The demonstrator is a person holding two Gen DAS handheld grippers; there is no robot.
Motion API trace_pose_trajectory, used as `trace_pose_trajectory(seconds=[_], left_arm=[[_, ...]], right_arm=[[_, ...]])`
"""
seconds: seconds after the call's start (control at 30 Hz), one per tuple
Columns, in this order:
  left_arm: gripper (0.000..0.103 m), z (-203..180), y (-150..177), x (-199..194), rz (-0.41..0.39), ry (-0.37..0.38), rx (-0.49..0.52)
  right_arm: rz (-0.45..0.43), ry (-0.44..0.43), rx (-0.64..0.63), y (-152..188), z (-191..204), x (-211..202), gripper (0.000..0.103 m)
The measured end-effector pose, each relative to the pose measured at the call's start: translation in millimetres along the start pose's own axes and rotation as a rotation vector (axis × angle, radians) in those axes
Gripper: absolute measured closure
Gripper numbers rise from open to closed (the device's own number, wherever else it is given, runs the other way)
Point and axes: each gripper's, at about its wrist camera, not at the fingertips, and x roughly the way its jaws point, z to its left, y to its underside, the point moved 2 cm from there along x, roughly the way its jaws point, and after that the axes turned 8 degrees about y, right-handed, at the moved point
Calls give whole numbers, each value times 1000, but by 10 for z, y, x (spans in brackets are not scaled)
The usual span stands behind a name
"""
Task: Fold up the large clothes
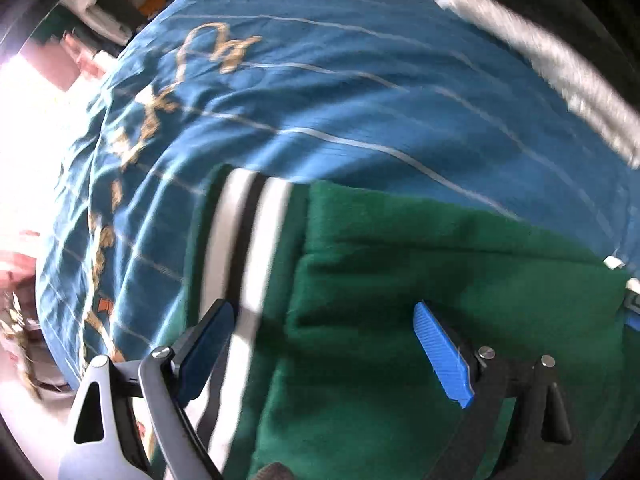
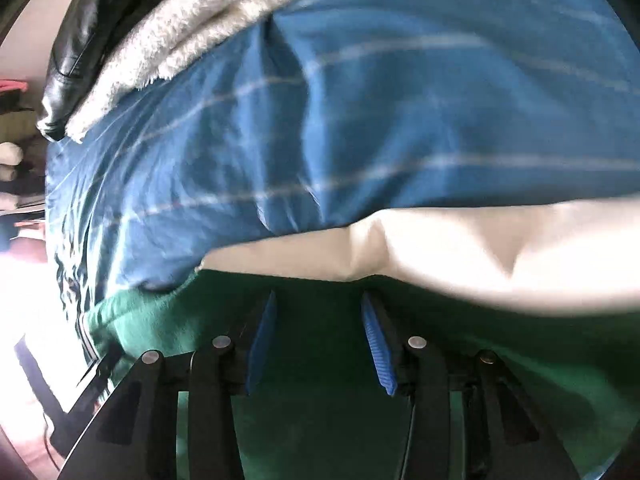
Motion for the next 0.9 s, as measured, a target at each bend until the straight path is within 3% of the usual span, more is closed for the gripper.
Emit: trace_pose_trajectory(seconds=[0.13,0.23,0.37,0.43,0.5,0.6,0.7,0.73,0.77,0.8,0.83,0.87,0.9], left_arm=[[11,485,144,-426,-47,54,-122],[11,944,369,-619,-56,59,-226],[11,1310,657,-518,-5,54,-308],[11,1392,734,-476,7,63,-320],[11,1387,754,-473,0,77,-309],[11,1287,741,-385,24,124,-273],[14,1106,724,-75,116,165,-193],[25,1042,728,14,127,171,-157],[65,993,723,39,113,182,-130],[80,953,707,16,92,192,-109],[86,932,680,-35,72,149,-79],[101,943,656,-93,44,137,-63],[103,993,631,-170,3,128,-57]], right_arm=[[-79,-213,0,210,162,-479,56],[-15,-335,-55,462,553,-307,56],[91,-201,-65,455,831,511,56],[86,-194,-38,431,879,457,56],[84,-267,-27,466,880,271,56],[56,-331,20,743,630,-57,56],[44,-309,54,1150,292,-268,56],[46,-307,71,1296,181,-304,56],[47,-301,86,1436,111,-307,56],[49,-281,105,1588,-29,-343,56],[48,-255,122,1752,-208,-375,56],[46,-233,140,1925,-426,-393,56],[42,-213,156,2029,-517,-448,56]])
